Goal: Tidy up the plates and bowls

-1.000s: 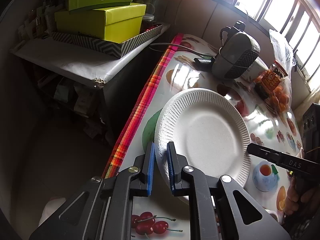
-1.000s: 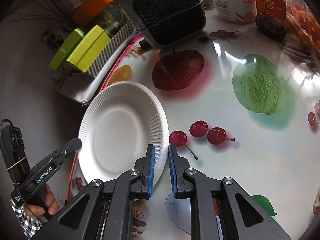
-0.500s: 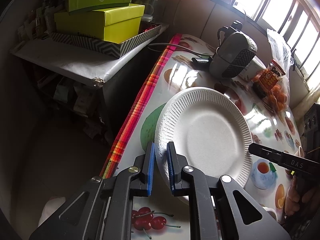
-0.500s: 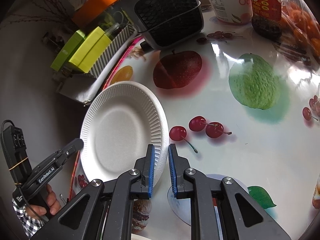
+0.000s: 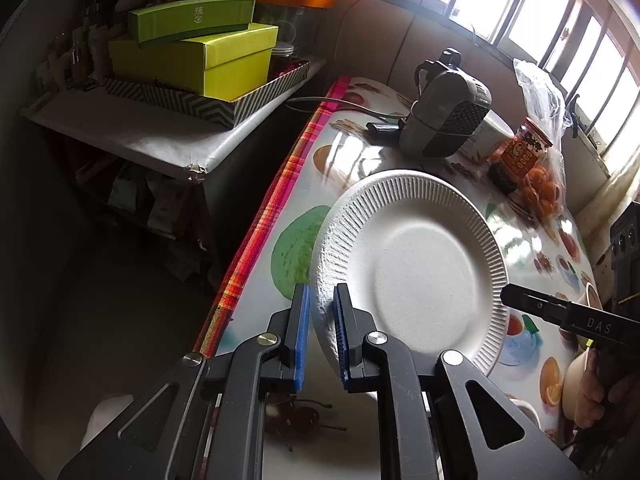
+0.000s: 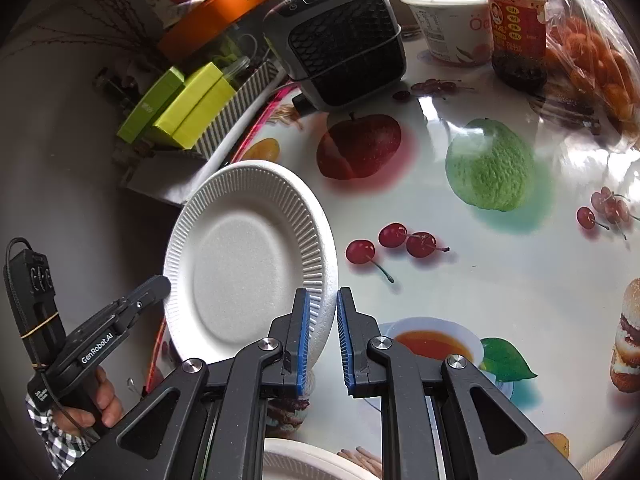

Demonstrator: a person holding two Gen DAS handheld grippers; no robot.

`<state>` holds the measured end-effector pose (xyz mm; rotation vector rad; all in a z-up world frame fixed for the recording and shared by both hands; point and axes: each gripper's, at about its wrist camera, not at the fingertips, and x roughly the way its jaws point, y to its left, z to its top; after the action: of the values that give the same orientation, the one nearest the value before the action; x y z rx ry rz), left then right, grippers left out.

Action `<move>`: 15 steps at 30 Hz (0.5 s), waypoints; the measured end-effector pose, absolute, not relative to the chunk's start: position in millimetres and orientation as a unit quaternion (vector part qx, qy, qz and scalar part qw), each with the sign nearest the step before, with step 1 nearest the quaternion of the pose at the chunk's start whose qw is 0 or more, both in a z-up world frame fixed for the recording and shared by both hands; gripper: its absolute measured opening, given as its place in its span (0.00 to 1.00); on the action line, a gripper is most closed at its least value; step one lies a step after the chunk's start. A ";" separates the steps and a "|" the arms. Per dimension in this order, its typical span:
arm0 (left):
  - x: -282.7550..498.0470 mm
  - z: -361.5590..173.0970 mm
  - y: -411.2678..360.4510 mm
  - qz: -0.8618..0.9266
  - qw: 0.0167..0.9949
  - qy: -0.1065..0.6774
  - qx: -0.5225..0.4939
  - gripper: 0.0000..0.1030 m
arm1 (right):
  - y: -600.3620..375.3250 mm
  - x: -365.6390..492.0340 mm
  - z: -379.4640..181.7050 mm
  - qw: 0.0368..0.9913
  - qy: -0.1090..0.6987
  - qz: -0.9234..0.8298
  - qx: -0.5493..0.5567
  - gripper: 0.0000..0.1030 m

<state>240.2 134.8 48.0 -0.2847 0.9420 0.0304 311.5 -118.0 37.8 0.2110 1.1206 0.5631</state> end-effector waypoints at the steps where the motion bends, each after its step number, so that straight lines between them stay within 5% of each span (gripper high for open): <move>1: 238.6 49.1 133.7 0.014 0.882 0.452 -0.136 0.13 | -119.1 309.6 39.3 0.805 0.522 0.264 0.099 0.14; 15: 208.9 67.5 110.9 -0.007 0.886 0.445 -0.130 0.13 | -143.3 272.0 58.9 0.813 0.510 0.263 0.101 0.14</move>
<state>208.9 110.9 67.5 -0.2694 0.9251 -0.0138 272.0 -143.3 58.9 0.2158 1.0893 0.5614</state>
